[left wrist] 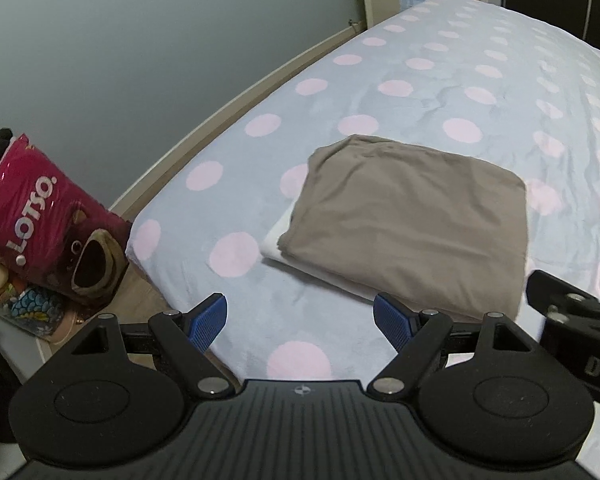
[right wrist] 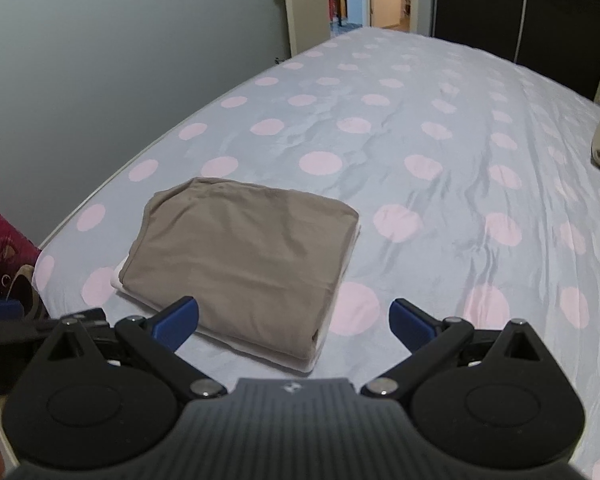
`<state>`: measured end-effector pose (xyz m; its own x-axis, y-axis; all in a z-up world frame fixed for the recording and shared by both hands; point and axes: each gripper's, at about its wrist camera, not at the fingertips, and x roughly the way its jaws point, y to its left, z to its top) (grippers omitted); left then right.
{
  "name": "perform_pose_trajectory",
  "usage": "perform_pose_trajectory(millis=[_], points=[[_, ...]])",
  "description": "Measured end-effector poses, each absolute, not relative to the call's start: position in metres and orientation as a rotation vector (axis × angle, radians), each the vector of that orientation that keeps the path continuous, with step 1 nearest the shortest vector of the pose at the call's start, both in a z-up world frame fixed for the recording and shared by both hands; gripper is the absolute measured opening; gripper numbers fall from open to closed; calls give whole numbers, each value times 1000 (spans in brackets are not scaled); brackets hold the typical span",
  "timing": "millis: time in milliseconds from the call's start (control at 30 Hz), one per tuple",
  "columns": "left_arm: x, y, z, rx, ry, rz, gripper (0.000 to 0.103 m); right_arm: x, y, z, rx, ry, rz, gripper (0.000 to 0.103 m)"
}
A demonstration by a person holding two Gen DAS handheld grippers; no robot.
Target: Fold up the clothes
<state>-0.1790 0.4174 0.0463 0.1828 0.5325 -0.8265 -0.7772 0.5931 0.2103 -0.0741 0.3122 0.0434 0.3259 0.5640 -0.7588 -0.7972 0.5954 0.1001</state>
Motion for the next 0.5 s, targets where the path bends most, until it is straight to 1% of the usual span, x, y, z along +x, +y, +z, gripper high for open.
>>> perform_pose_trajectory(millis=[67,300,500], points=[[-177,415,49,-263,1024,949,80,-73,311,43,-314,855,902,102],[-185,429,48,-323,1013,967,80,-76,309,41,-335,840,916,102],[-183,439,41,-292,1000,931,80,-77,314,35,-354,844,918,102]])
